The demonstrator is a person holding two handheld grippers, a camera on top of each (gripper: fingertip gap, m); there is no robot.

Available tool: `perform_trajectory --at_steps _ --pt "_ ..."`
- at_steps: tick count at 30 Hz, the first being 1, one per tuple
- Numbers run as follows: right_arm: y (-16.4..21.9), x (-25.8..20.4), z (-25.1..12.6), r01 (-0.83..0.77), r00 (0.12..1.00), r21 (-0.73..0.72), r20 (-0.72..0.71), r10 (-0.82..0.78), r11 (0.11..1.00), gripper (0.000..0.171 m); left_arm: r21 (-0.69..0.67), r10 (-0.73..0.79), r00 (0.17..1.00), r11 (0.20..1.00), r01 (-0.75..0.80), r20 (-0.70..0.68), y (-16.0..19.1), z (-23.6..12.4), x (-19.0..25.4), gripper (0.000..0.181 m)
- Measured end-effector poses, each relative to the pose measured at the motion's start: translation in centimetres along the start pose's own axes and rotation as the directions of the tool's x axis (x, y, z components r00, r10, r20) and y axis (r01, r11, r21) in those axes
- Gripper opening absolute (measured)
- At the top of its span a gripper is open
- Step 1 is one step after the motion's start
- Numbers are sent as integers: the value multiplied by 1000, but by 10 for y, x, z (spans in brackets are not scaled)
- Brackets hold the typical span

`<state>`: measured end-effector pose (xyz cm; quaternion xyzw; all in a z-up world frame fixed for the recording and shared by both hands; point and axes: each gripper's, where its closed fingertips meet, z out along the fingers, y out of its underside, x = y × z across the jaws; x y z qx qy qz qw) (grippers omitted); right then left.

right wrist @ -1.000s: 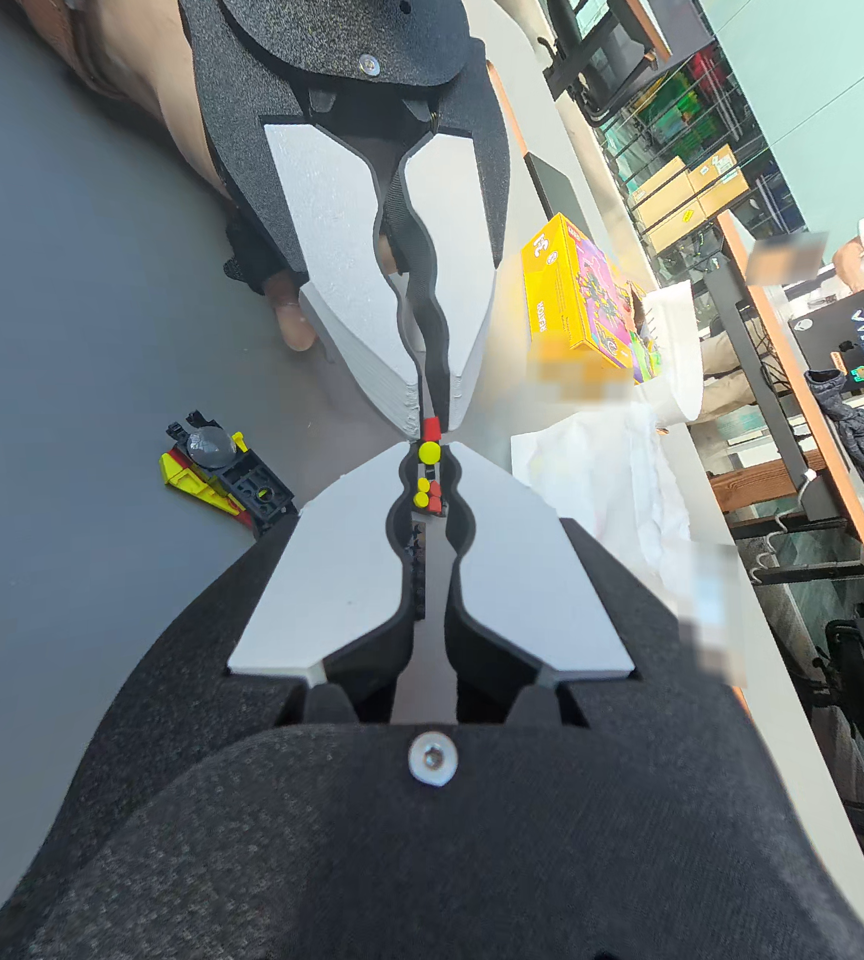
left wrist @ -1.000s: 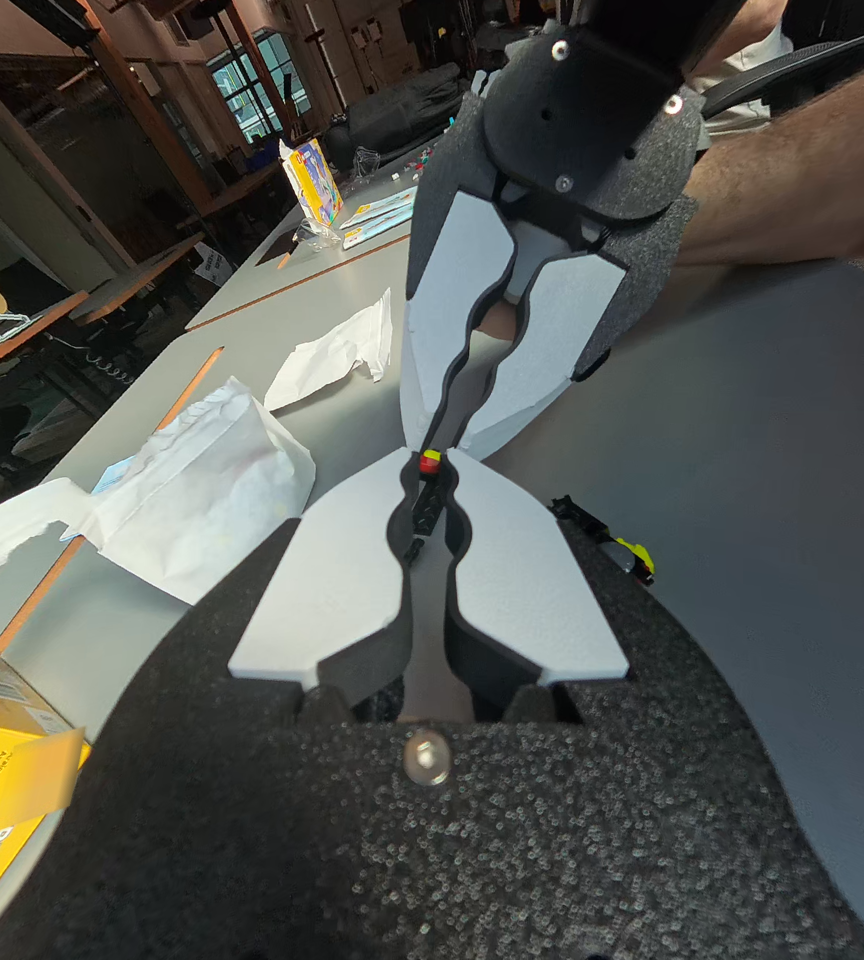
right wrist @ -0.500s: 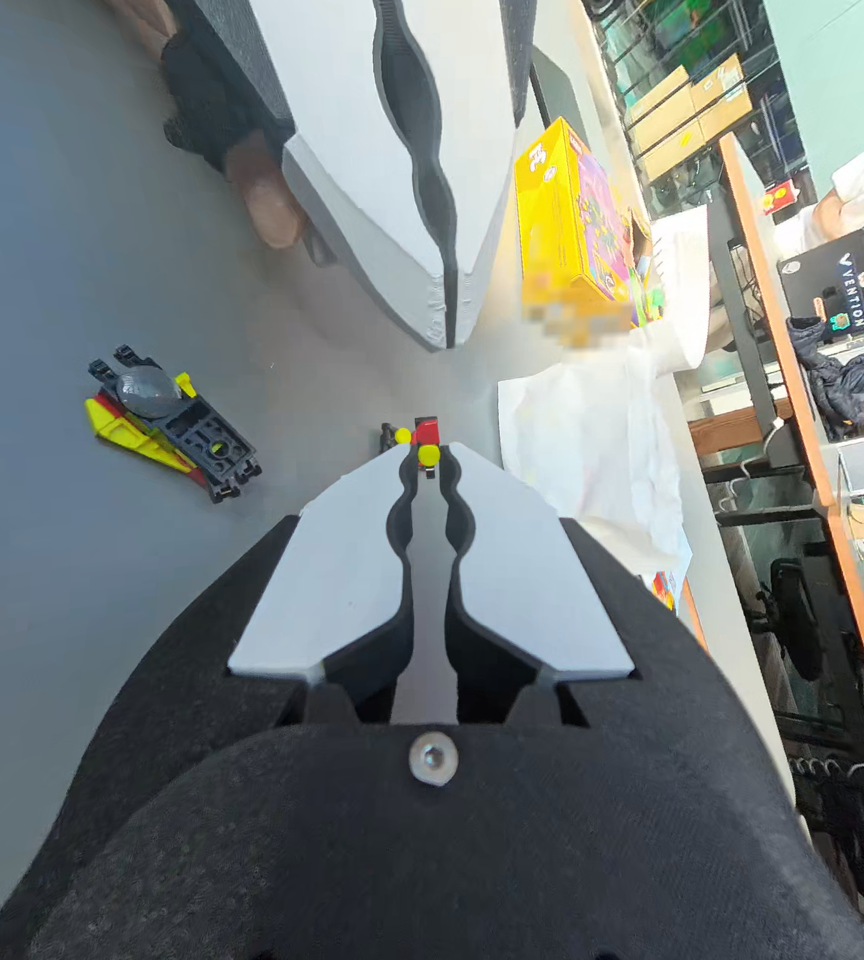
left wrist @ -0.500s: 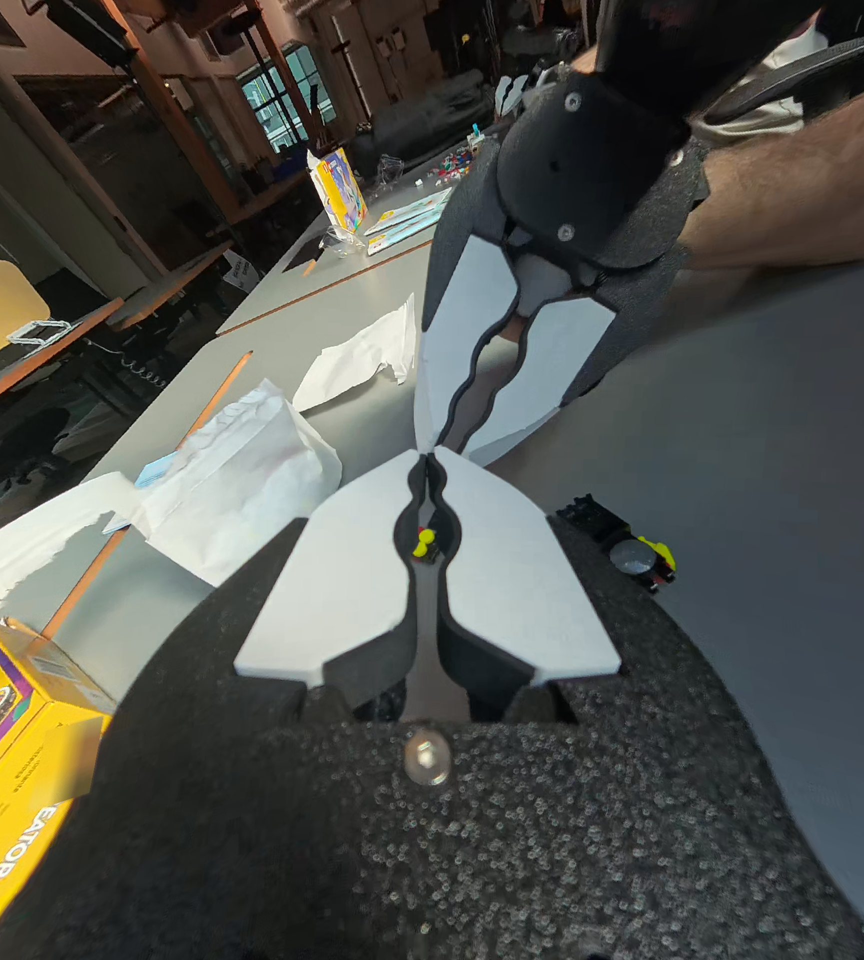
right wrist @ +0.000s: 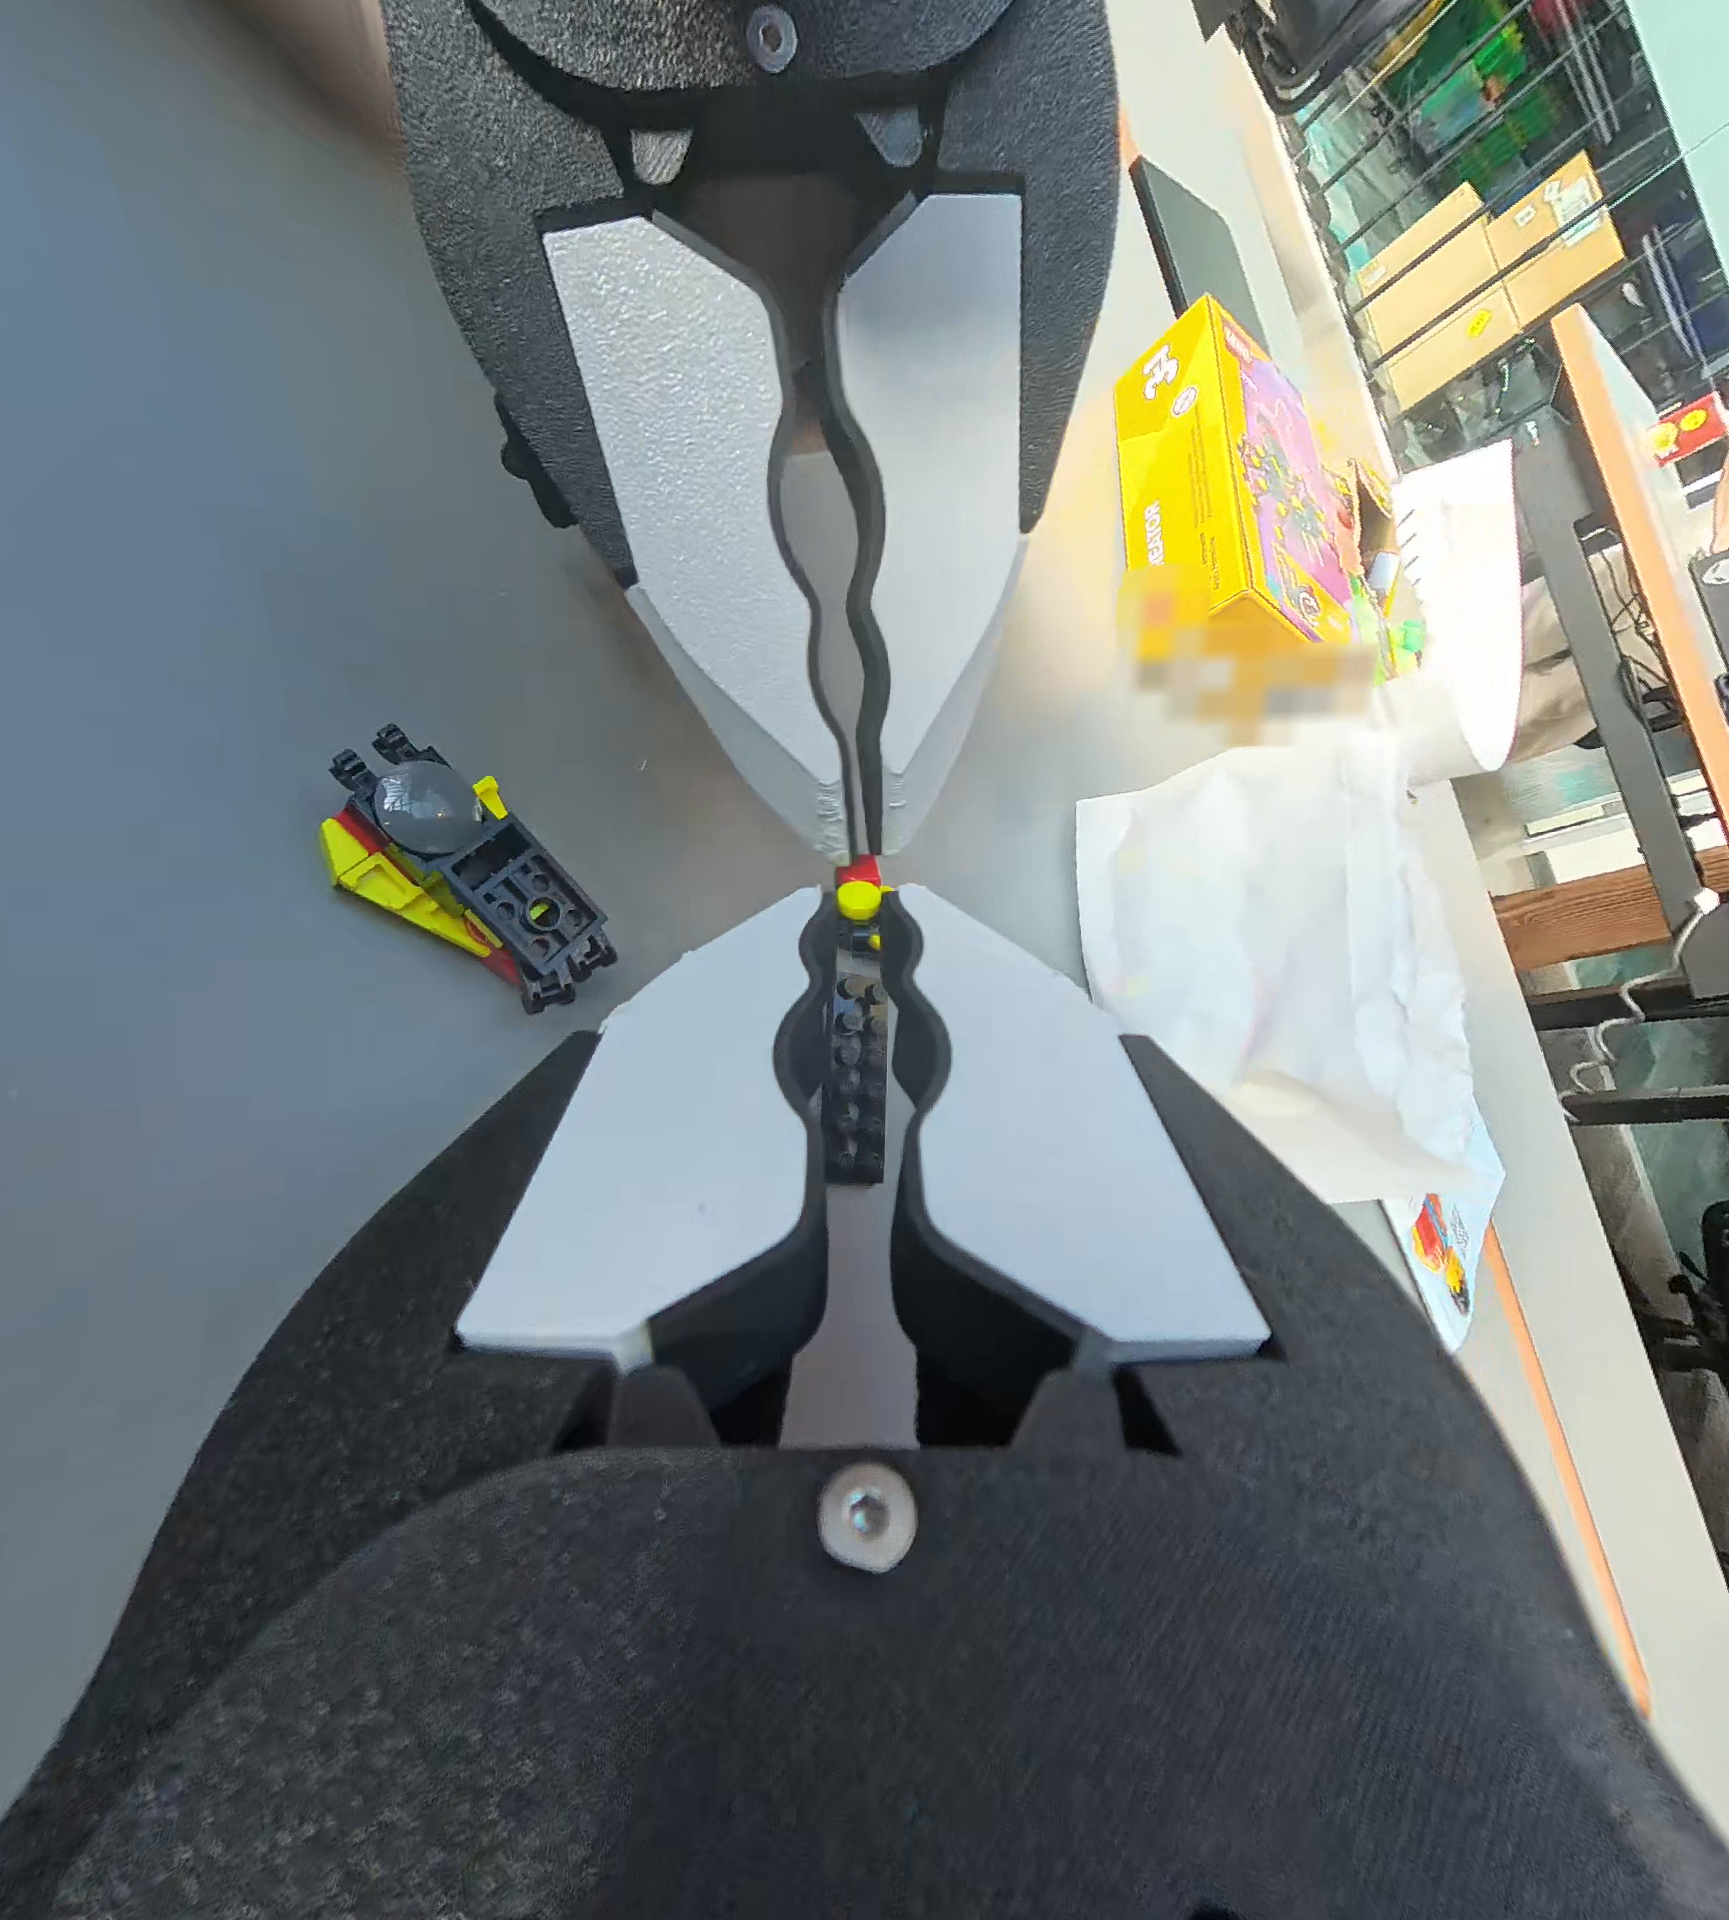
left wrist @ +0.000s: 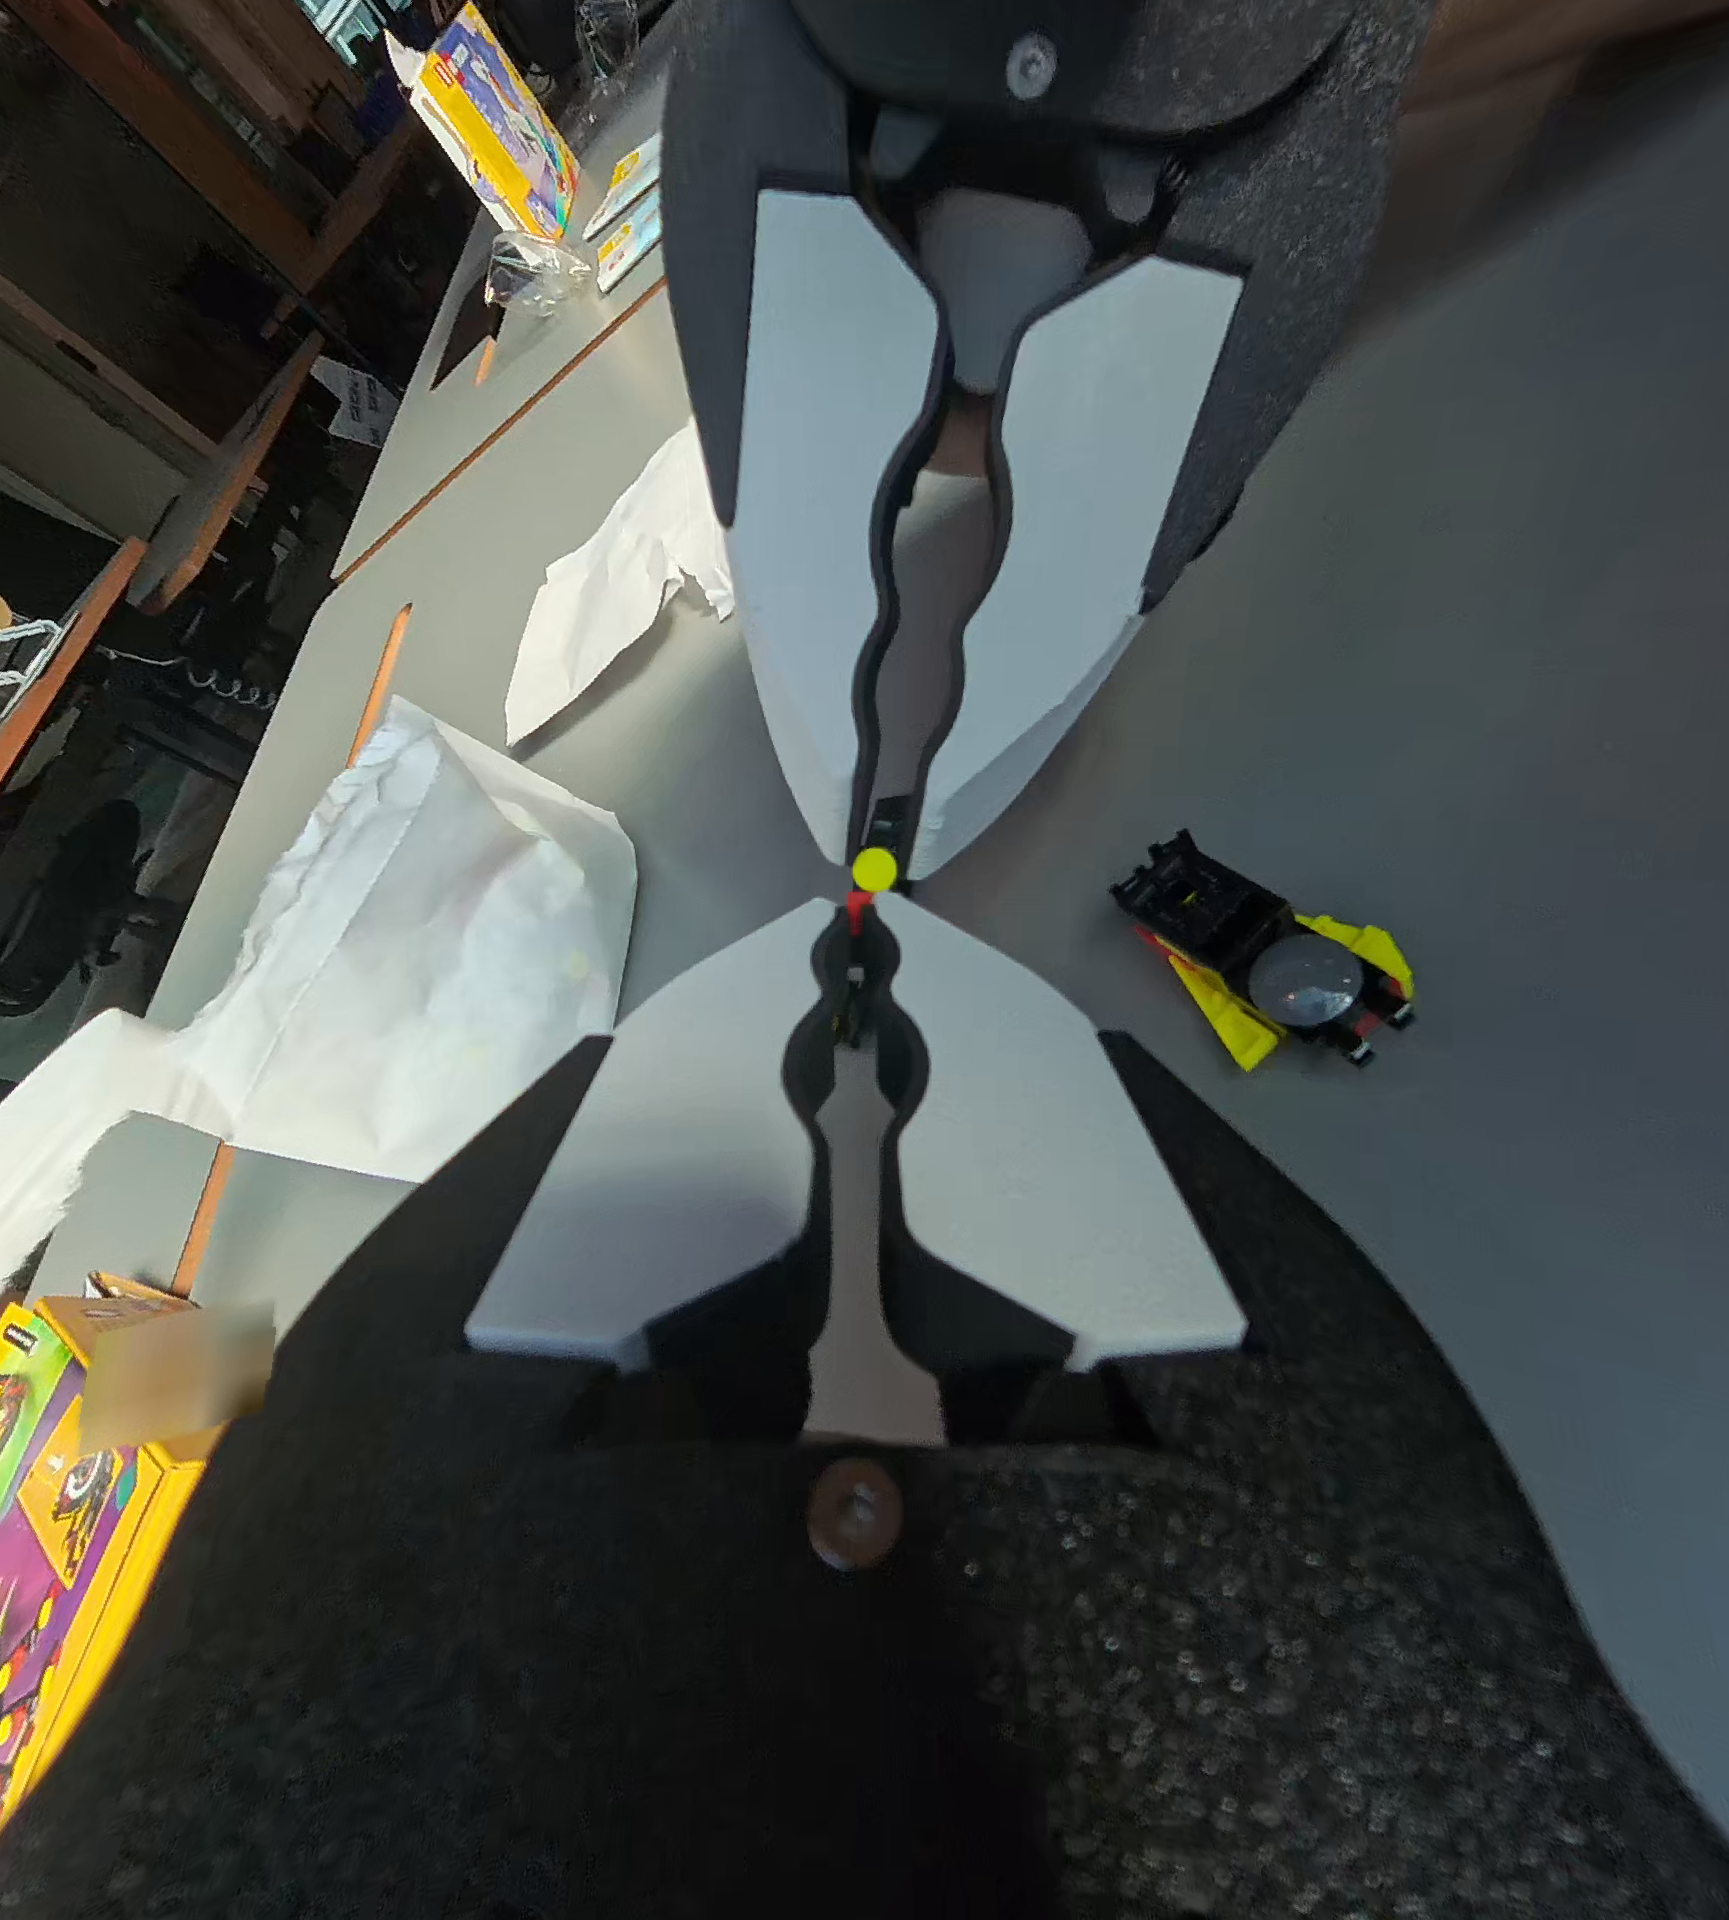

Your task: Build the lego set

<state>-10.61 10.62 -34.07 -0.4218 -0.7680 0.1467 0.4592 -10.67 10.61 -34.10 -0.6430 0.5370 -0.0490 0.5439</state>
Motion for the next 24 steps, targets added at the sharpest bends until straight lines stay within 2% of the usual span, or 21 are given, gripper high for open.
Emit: perform_trajectory --at_steps 2,8,12,17,24 --pt "0 1 -2 -17 1000 19 5 17 1000 7 23 -9 1000 1000 9 -25 -1 -1 5 13" --pt "-6 -3 -6 -68 996 97 62 62 993 7 33 -32 998 999 33 -45 -1 1 5 21" --pt "-9 -6 -7 -60 996 117 76 51 991 7 49 -20 998 999 24 -66 -4 1 9 8" --pt "-6 -7 -5 -111 990 116 102 100 987 8 19 -29 998 999 30 -60 -1 2 8 7" --pt "-3 -13 0 -90 991 94 109 80 991 7 -21 2 998 1000 -4 -62 2 5 13 7"
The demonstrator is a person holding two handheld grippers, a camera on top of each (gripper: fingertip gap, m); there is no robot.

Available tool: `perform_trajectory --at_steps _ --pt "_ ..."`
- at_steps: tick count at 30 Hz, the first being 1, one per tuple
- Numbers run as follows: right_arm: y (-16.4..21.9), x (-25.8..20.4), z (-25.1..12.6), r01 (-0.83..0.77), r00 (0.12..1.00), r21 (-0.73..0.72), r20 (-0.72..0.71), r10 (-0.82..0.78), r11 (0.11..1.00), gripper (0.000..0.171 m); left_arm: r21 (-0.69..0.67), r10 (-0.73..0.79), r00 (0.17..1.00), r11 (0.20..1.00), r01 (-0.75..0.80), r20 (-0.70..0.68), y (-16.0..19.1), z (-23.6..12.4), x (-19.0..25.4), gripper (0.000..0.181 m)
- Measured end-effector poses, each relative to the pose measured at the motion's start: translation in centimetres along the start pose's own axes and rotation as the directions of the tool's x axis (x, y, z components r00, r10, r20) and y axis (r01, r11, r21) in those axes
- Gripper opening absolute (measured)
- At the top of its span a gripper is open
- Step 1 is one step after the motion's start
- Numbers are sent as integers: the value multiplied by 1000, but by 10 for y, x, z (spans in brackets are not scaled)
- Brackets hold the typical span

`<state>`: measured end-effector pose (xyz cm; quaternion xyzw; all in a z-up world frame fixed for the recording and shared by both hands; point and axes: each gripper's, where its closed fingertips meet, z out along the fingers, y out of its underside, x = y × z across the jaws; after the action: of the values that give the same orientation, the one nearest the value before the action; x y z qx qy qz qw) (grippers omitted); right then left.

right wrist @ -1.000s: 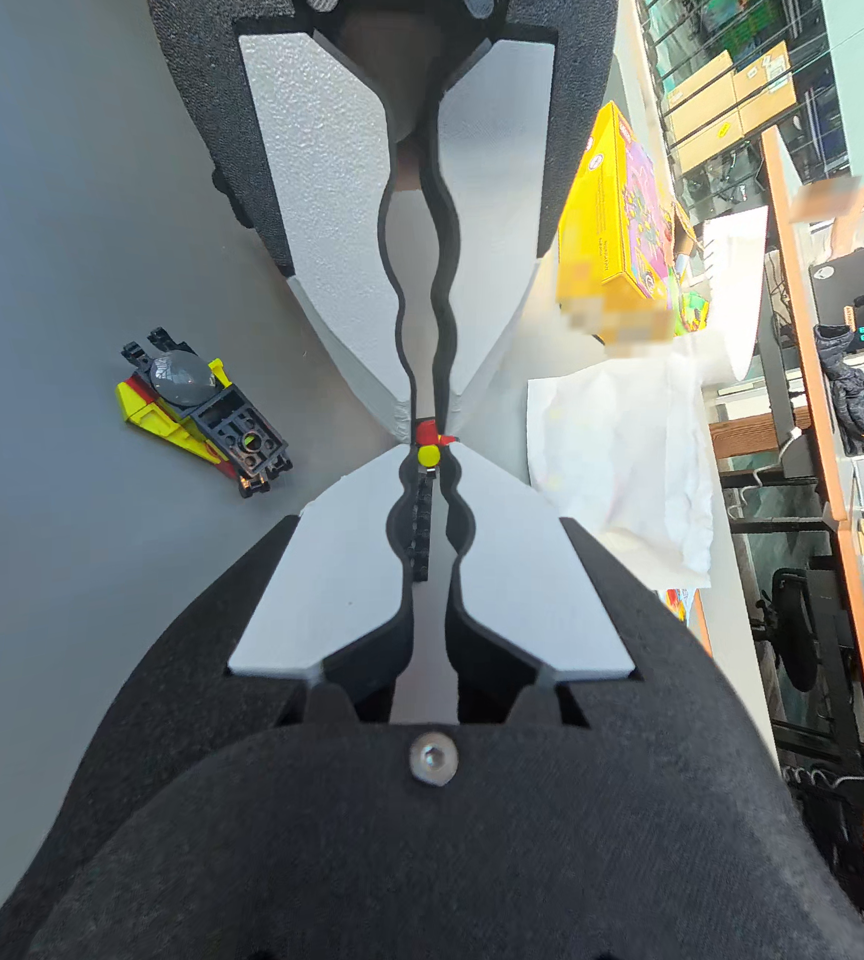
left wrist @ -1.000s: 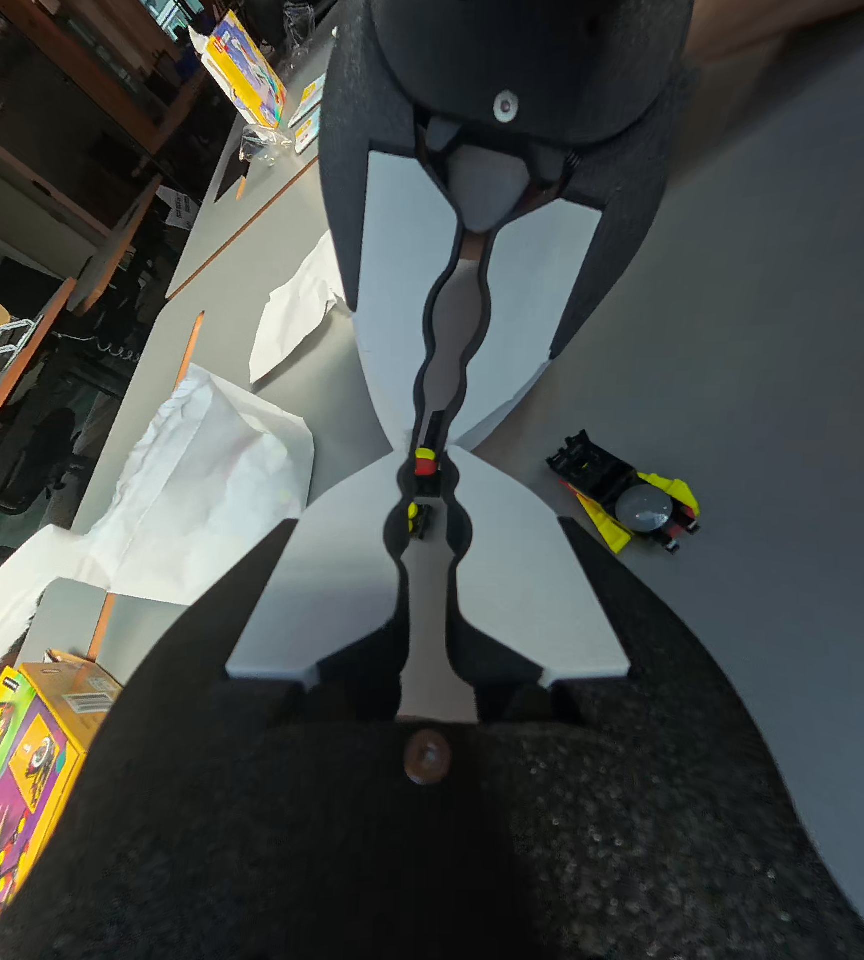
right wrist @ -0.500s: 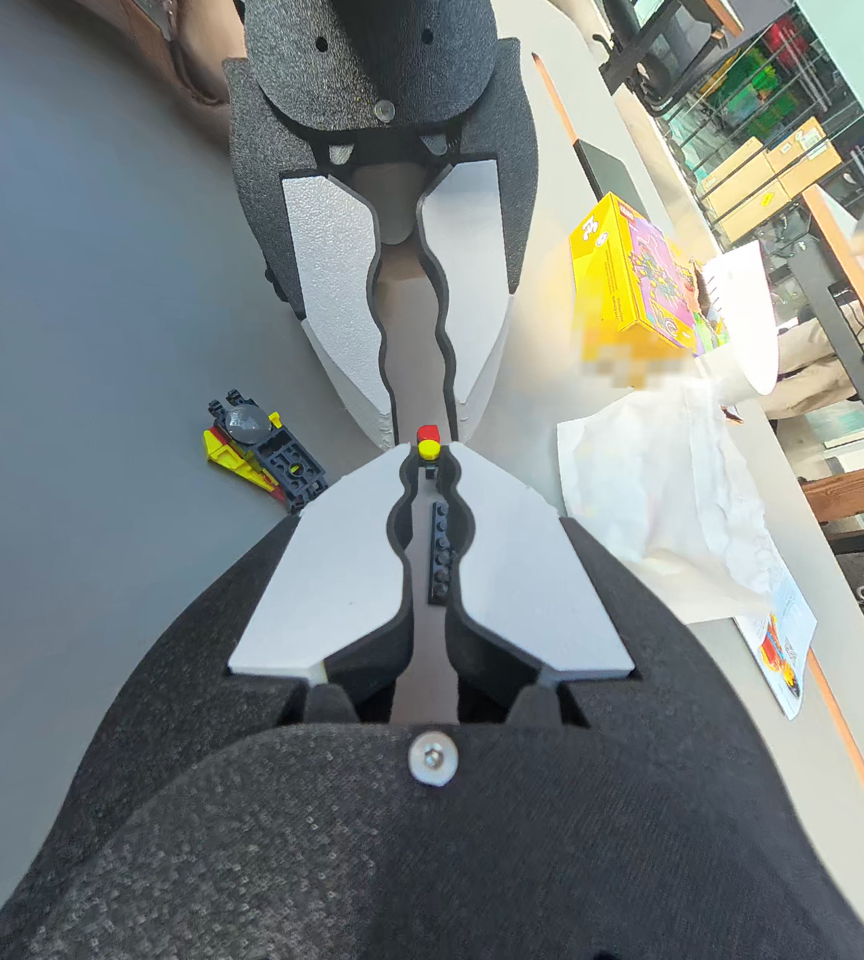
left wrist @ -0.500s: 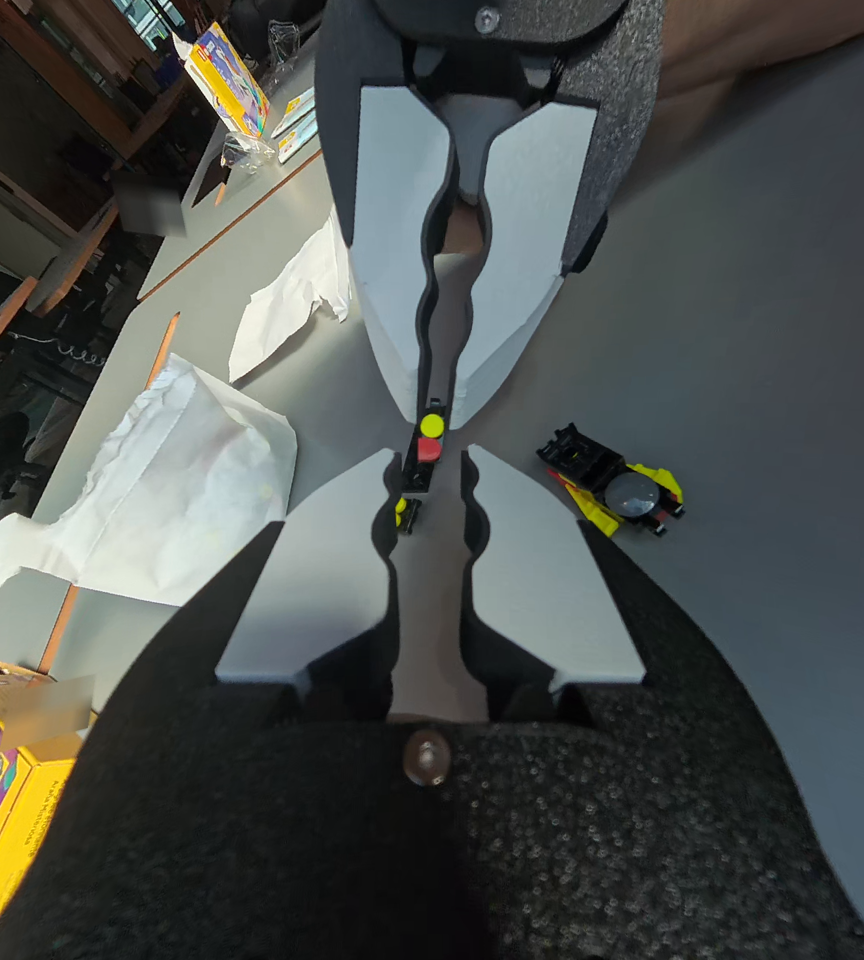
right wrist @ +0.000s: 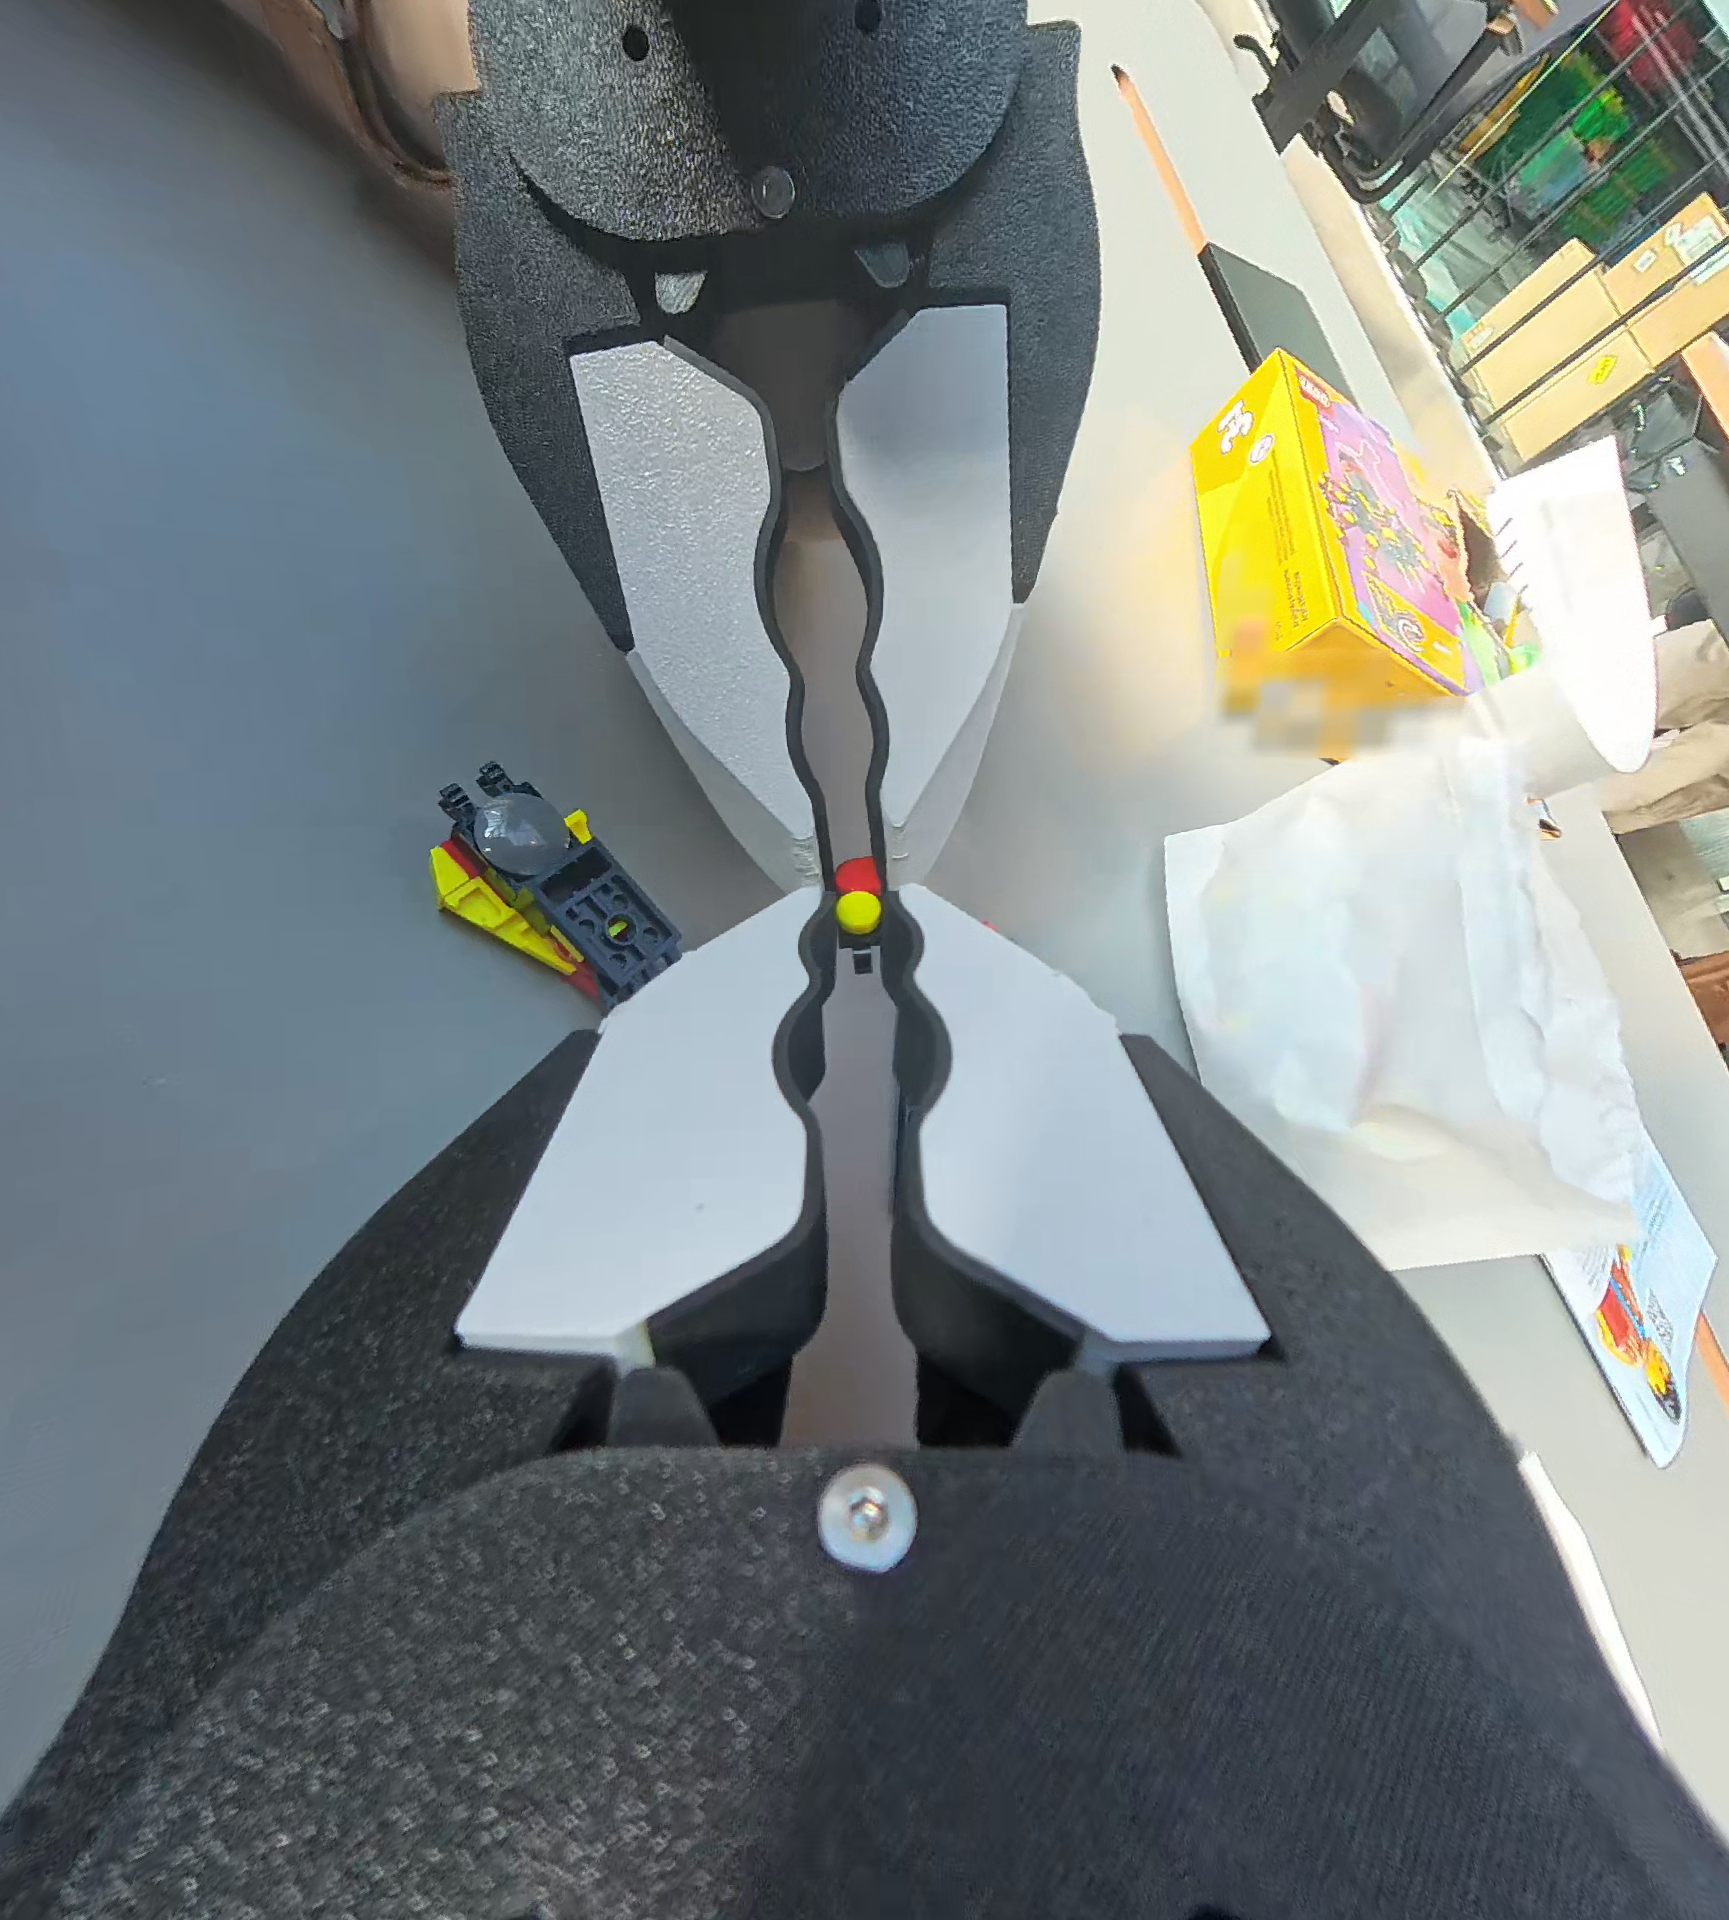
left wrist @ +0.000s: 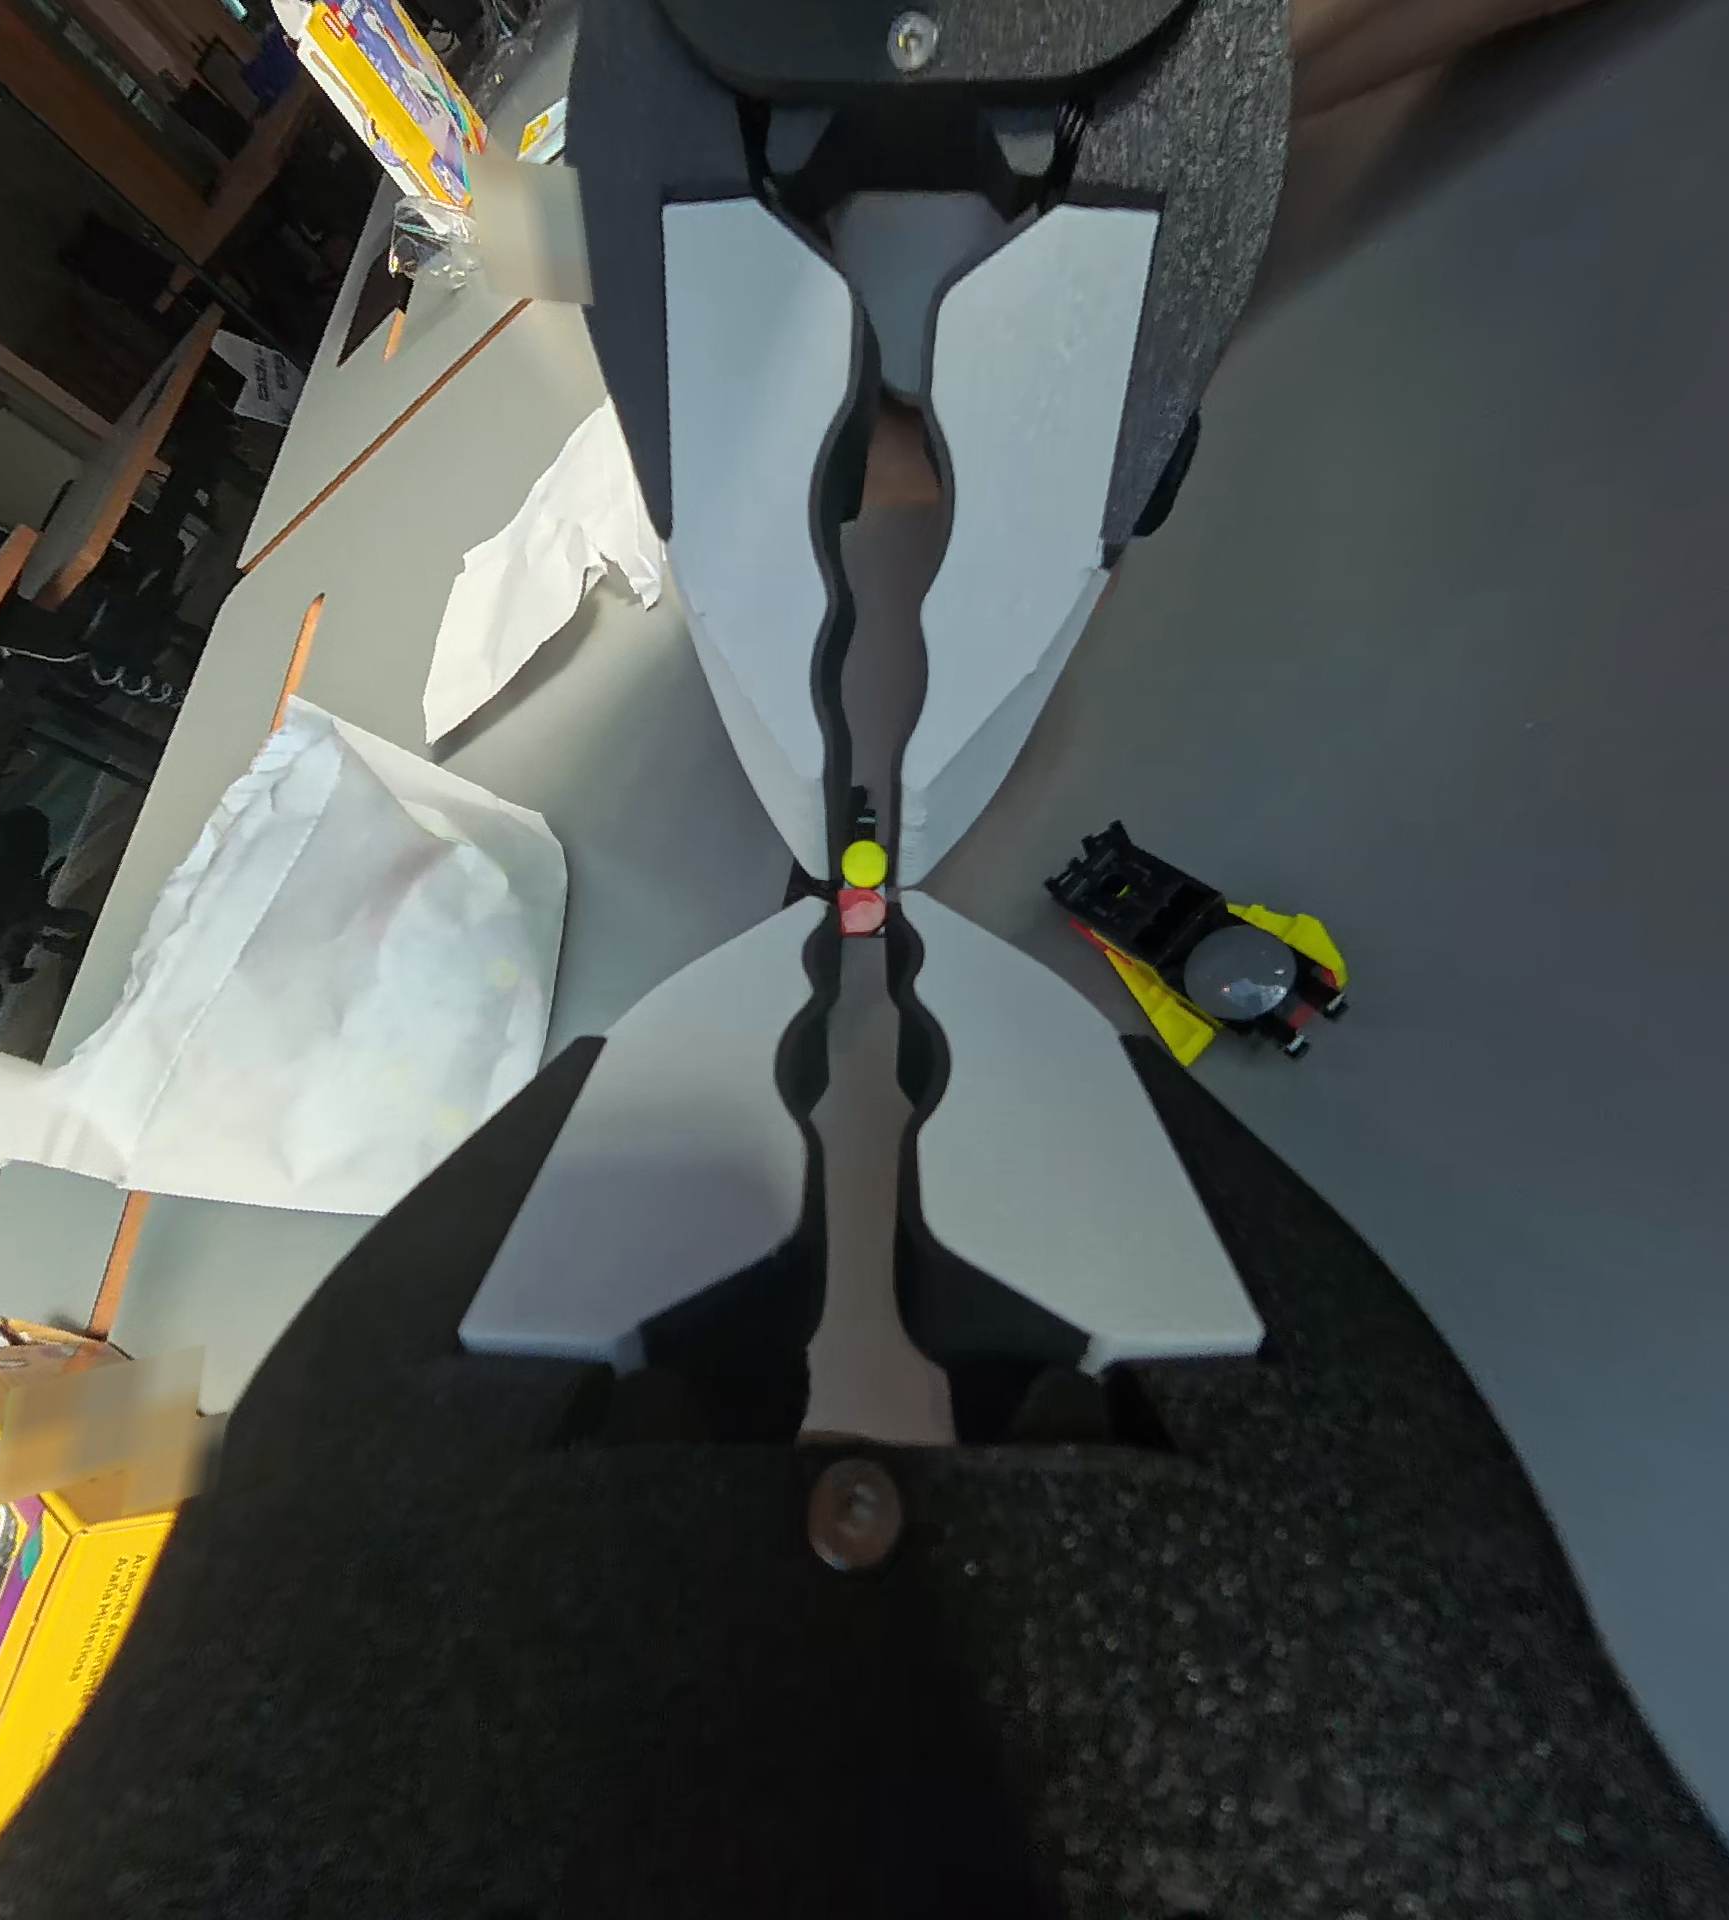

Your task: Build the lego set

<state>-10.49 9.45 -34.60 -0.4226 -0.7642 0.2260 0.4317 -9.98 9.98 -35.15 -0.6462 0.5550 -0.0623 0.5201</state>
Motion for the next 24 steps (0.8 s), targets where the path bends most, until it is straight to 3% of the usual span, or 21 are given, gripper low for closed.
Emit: perform_trajectory --at_steps 4,10,14,24 --pt "1 -2 -1 21 1000 -15 11 -21 1000 7 -8 -18 1000 1000 17 -20 0 1 3 8" --pt "-10 0 -7 202 975 0 -89 -201 979 6 66 -146 986 986 152 -80 -8 -4 2 8" --pt "-12 -5 -8 329 937 -18 -116 -328 944 6 57 -148 984 986 154 -99 -9 -3 7 8" --pt "-13 -7 -7 309 946 21 -109 -305 951 6 38 -114 990 992 117 -84 -8 -3 8 7"
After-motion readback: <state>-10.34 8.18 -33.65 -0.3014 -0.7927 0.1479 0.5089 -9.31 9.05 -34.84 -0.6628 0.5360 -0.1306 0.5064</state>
